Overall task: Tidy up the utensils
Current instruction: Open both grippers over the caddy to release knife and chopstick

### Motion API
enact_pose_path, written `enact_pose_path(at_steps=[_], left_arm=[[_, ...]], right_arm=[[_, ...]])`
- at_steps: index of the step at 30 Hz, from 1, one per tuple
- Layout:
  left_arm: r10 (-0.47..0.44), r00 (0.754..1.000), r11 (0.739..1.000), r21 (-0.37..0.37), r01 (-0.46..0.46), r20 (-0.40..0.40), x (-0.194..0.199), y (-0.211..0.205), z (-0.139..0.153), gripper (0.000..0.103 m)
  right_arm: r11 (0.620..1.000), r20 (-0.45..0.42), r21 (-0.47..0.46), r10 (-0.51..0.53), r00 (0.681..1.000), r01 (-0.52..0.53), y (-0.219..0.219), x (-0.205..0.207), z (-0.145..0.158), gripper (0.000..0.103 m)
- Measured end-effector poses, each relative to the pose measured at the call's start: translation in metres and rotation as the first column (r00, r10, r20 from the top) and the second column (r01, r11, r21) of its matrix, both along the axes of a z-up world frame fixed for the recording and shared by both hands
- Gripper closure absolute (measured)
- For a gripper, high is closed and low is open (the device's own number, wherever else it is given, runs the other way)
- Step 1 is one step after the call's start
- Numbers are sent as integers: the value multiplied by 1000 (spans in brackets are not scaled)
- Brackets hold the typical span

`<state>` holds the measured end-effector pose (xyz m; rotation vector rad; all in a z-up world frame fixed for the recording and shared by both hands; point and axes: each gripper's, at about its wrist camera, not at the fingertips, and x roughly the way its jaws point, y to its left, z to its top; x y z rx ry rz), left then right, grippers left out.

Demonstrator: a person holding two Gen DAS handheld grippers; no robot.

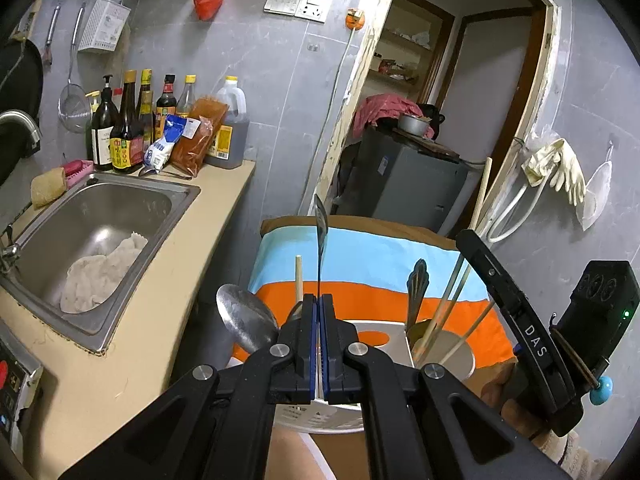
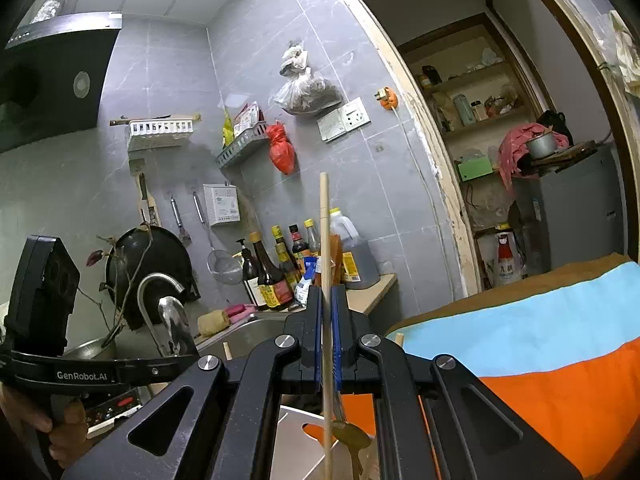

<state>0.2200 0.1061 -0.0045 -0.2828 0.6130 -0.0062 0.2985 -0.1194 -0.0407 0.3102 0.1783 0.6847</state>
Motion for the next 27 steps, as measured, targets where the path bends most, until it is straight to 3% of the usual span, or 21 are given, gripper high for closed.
enact_pose_path(at_steps=[10,12,14,17,19,27], left_arm=[[-11,999,1000,-15,10,-32,2,-3,-5,101],[-10,999,1000,-18,9,-35,1,-3,-5,100],[-6,1000,1000,-22,5,-30,-1,-4,-4,98],[-1,1000,999,-38,1,-6,-4,-4,-1,87],[8,1000,999,-46,-8,17,-8,-6,3,71],[40,995,998,-52,-35,88,-33,-32,21,43]], right_arm=[[999,-25,-51,7,1000,-9,-4,-3,-1,97],[998,-28,-60,6,1000,-8,-6,-4,2,93],[998,-33,-60,3,999,-5,-11,-5,5,79],[999,-35,-53,-7,999,5,-20,-9,12,75],[998,-35,-57,-14,999,12,-25,-12,16,73],[993,-52,-83,-86,995,82,-66,-41,37,38]])
